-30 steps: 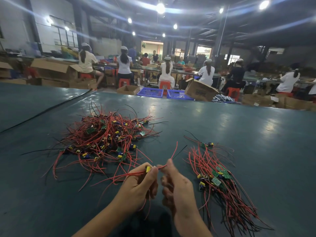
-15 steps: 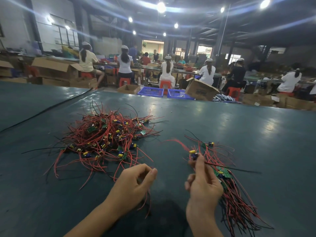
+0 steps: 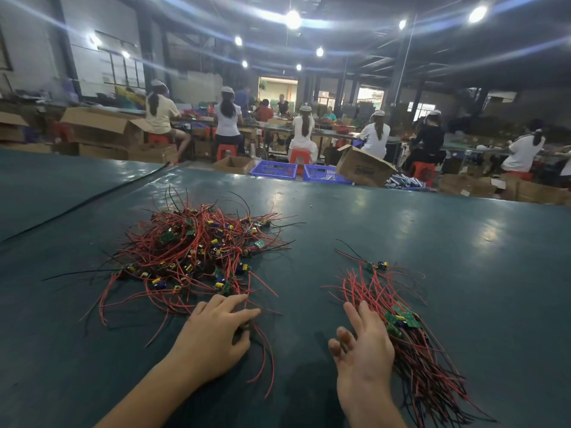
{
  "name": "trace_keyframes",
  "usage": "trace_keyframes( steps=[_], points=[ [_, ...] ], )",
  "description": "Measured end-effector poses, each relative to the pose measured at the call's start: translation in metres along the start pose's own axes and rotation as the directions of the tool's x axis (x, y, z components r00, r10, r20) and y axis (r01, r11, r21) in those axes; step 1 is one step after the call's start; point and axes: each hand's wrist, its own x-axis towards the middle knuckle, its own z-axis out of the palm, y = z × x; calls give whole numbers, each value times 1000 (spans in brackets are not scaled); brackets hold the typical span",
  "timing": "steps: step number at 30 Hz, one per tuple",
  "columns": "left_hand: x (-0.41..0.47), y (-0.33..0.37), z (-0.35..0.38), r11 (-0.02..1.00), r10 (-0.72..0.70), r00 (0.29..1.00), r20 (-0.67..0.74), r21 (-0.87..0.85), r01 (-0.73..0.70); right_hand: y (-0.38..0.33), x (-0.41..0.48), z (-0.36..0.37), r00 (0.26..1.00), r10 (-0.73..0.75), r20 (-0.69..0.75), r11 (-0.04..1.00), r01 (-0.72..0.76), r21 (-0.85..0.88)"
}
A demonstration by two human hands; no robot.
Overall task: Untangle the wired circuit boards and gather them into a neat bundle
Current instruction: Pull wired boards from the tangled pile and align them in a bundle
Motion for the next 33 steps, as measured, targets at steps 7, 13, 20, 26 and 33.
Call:
trace_keyframes(
  steps=[7,13,20,26,33],
  points=[
    [-1,4,-5,978,193,940,-281,-20,-207,3,2,-1,994,85,66,995,-82,-50],
    [-1,30,-21,770,-17,862,-506,-557,-312,7,-3,5,961,70,269,972,-5,-233],
    [-1,45,-26,578,-87,979,-186,-810,-102,17,-18,9,806,-113,581,904,326,-276],
    [-5,45,-23,685,39,999,-25,-727,-46,18,-20,11,820,-144,555,847,392,-360],
    [-11,53,-27,930,207,838,-505,-166,-329,17,-12,9,902,-236,361,850,372,-372]
  ],
)
